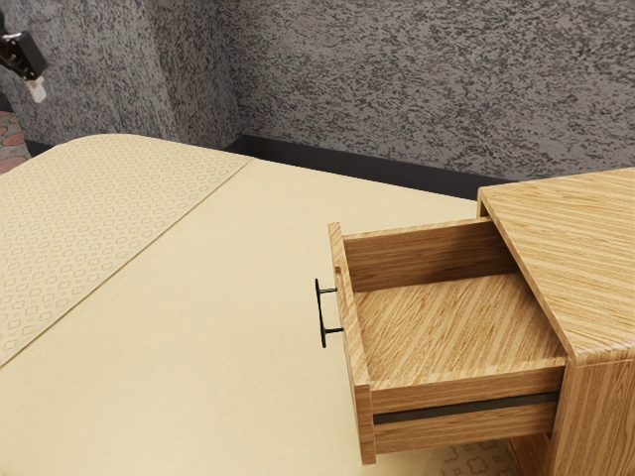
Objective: Push the drawer handle with one arm to close the drawer
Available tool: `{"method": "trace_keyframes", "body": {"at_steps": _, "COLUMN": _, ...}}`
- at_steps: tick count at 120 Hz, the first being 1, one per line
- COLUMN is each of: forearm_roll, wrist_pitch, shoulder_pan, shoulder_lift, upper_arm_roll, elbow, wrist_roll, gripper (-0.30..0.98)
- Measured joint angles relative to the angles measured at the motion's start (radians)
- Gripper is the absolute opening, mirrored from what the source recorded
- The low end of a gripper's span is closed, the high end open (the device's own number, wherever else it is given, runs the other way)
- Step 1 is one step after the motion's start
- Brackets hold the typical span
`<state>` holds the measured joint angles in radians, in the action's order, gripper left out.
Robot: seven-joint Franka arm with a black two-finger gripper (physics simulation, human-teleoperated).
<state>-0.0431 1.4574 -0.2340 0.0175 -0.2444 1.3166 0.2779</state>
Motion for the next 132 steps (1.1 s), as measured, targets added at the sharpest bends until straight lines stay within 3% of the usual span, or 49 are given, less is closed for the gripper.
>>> {"method": "trace_keyframes", "body": {"at_steps": 20, "forearm_roll": -0.001, "wrist_pitch": 0.000, "shoulder_pan": -0.014, "shoulder_lift": 0.000, "upper_arm_roll": 0.003, "elbow": -0.001, "wrist_roll": 0.007, "gripper": 0.67}}
{"method": "trace_keyframes", "body": {"at_steps": 27, "forearm_roll": 0.001, "wrist_pitch": -0.012, "shoulder_pan": -0.002, "shoulder_lift": -0.033, "upper_arm_roll": 0.006, "elbow": -0.074, "wrist_roll": 0.008, "gripper": 0.67}}
{"method": "trace_keyframes", "body": {"at_steps": 37, "forearm_roll": 0.004, "wrist_pitch": -0.034, "shoulder_pan": 0.048, "shoulder_lift": -0.083, "upper_arm_roll": 0.007, "elbow": -0.174, "wrist_roll": 0.009, "gripper": 0.67}}
{"method": "trace_keyframes", "body": {"at_steps": 54, "forearm_roll": -0.001, "wrist_pitch": -0.050, "shoulder_pan": 0.179, "shoulder_lift": -0.098, "upper_arm_roll": 0.011, "elbow": -0.202, "wrist_roll": 0.011, "gripper": 0.67}}
{"method": "trace_keyframes", "body": {"at_steps": 80, "forearm_roll": -0.003, "wrist_pitch": -0.064, "shoulder_pan": 0.208, "shoulder_lift": -0.100, "upper_arm_roll": 0.023, "elbow": -0.163, "wrist_roll": -0.016, "gripper": 0.67}}
{"method": "trace_keyframes", "body": {"at_steps": 88, "forearm_roll": 0.004, "wrist_pitch": -0.060, "shoulder_pan": 0.232, "shoulder_lift": -0.141, "upper_arm_roll": 0.022, "elbow": -0.060, "wrist_roll": -0.034, "gripper": 0.67}}
{"method": "trace_keyframes", "body": {"at_steps": 111, "forearm_roll": 0.028, "wrist_pitch": 0.034, "shoulder_pan": 0.233, "shoulder_lift": -0.402, "upper_arm_roll": 0.036, "elbow": 0.469, "wrist_roll": -0.104, "gripper": 0.67}}
{"method": "trace_keyframes", "body": {"at_steps": 132, "forearm_roll": 0.035, "wrist_pitch": 0.101, "shoulder_pan": 0.072, "shoulder_lift": -0.521, "upper_arm_roll": 0.141, "elbow": 0.778, "wrist_roll": -0.166, "gripper": 0.67}}
